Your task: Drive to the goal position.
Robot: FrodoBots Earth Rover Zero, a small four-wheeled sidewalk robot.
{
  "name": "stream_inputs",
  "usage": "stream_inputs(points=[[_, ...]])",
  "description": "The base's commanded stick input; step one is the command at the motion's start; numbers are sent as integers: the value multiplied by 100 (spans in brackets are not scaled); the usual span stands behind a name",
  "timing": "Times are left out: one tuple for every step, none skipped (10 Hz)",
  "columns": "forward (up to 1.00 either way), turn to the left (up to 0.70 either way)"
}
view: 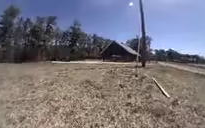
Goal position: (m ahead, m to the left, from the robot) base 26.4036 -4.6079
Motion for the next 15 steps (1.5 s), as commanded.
stream_inputs(points=[[70,0],[70,0],[70,0],[70,0],[70,0],[70,0],[70,0],[70,0],[70,0],[70,0],[70,0],[70,0],[70,0],[70,0],[70,0]])
